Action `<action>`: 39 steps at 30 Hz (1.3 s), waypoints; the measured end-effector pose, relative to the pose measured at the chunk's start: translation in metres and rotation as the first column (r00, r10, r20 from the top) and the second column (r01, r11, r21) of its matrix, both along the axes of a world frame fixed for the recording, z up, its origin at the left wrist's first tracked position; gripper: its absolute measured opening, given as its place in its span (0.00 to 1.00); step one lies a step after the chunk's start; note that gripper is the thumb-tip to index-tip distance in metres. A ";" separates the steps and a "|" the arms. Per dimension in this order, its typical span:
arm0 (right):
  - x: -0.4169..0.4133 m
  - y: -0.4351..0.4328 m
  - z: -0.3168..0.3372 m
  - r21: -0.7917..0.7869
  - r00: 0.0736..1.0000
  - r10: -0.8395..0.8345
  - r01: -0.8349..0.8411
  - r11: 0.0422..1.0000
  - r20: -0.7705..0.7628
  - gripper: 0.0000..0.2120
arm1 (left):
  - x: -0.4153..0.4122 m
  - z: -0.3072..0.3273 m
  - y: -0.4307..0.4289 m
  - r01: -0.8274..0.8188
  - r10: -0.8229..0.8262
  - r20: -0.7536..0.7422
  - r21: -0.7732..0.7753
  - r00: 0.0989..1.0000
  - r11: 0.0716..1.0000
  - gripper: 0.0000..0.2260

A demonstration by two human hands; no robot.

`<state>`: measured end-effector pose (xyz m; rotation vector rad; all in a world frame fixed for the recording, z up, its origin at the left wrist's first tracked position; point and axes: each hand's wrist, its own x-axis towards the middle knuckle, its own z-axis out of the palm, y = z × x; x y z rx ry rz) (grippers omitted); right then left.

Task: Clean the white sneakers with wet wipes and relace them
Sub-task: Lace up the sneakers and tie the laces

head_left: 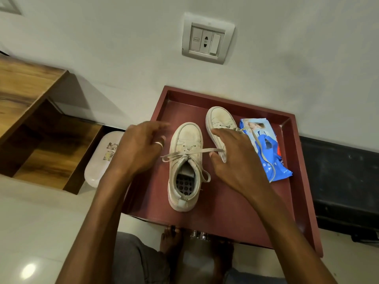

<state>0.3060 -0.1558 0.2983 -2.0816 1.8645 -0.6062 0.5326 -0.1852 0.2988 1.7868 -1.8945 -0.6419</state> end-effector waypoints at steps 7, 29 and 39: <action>0.017 0.006 -0.006 0.138 0.968 0.225 -0.239 0.961 0.113 0.18 | -0.017 -0.007 0.006 0.303 -0.302 -0.039 0.235 0.952 0.924 0.20; 0.025 0.030 -0.005 0.246 0.979 0.158 -0.122 0.962 -0.132 0.22 | -0.007 -0.008 0.011 0.283 -0.308 0.007 0.379 0.951 0.881 0.13; 0.048 0.015 -0.020 0.146 0.995 0.041 -0.027 0.989 -0.091 0.11 | -0.006 -0.012 0.008 0.193 -0.244 0.149 0.295 0.958 0.936 0.09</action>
